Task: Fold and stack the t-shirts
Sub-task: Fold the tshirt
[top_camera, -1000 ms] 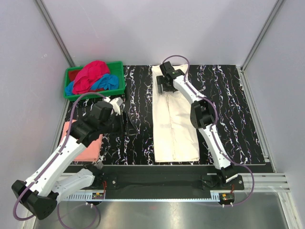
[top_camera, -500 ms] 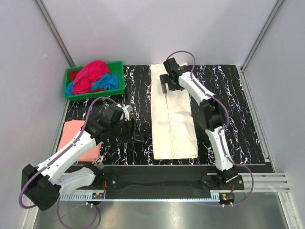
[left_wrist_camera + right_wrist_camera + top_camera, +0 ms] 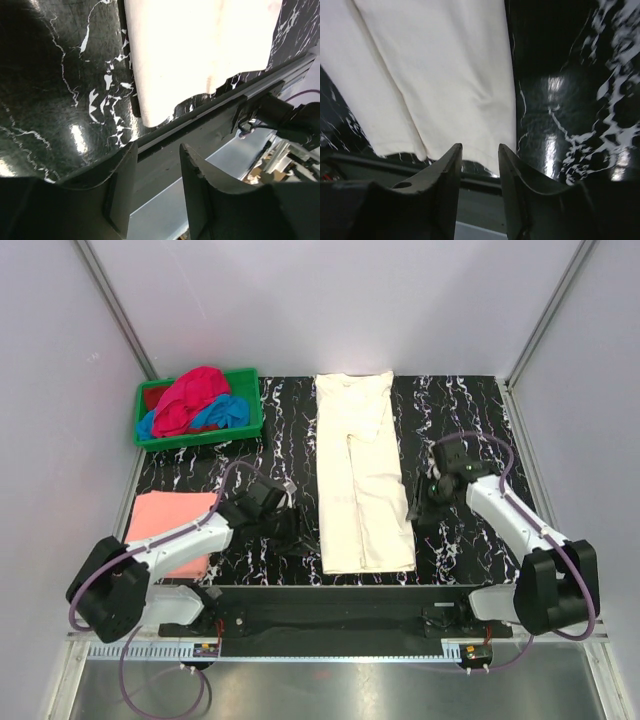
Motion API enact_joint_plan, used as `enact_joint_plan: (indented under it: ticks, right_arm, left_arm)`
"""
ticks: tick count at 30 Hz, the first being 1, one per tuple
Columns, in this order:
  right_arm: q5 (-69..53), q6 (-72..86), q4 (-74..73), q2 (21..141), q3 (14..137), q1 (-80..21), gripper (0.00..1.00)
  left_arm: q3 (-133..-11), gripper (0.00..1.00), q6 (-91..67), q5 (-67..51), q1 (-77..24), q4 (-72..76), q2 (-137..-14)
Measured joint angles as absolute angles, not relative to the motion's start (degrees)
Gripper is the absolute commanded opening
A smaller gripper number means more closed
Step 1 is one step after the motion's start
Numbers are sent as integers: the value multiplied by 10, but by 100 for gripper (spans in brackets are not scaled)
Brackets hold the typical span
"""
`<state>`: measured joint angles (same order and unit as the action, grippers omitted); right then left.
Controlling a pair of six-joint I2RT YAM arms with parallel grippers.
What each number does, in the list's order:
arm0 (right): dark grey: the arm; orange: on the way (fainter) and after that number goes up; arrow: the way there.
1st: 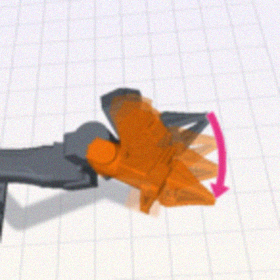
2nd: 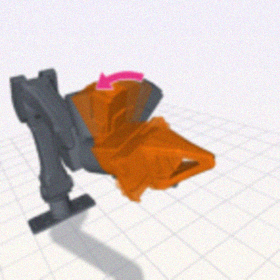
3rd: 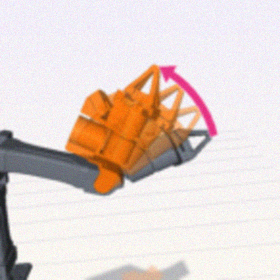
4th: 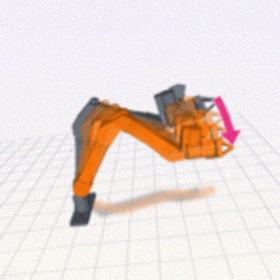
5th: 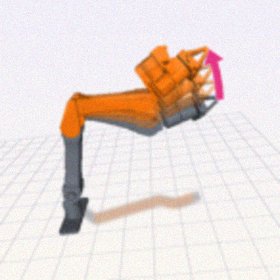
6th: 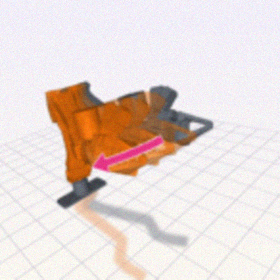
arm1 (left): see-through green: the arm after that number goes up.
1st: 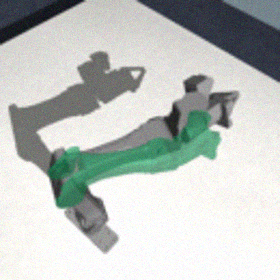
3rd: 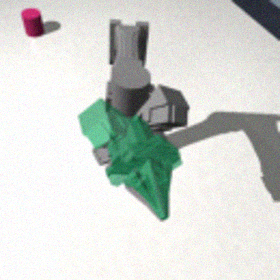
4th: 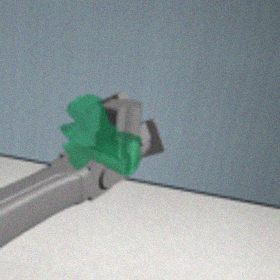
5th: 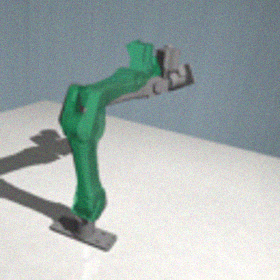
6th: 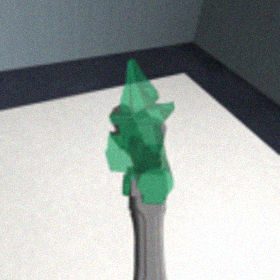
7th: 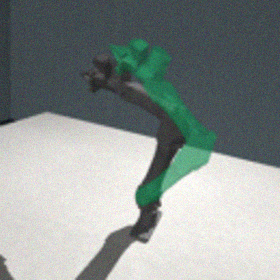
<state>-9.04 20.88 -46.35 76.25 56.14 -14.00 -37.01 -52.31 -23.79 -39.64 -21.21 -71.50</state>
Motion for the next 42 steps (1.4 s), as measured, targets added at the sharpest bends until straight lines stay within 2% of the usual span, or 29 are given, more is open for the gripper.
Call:
enact_joint_plan:
  ticks: [4, 12, 17, 20, 36, 42]
  right_arm:
    - [-155, 270, -448, 736, 422, -145, 45]
    - [-183, 396, -408, 665, 344, -142, 52]
    - [-143, 419, -417, 641, 334, -142, 60]
    - [-126, 423, -419, 633, 334, -142, 62]
    - [-115, 425, -423, 665, 315, -142, 60]
    - [-116, 423, -428, 697, 318, -142, 59]
  left_arm:
    - [-366, 49, -551, -238, -402, -178, -738]
    - [-327, 53, -592, -237, -415, -136, -755]
    - [-322, 53, -602, -237, -417, -119, -783]
    - [-322, 53, -606, -236, -422, -114, -795]
    - [-322, 54, -668, -249, -458, -40, -852]
    - [-322, 51, -676, -248, -458, -41, -853]
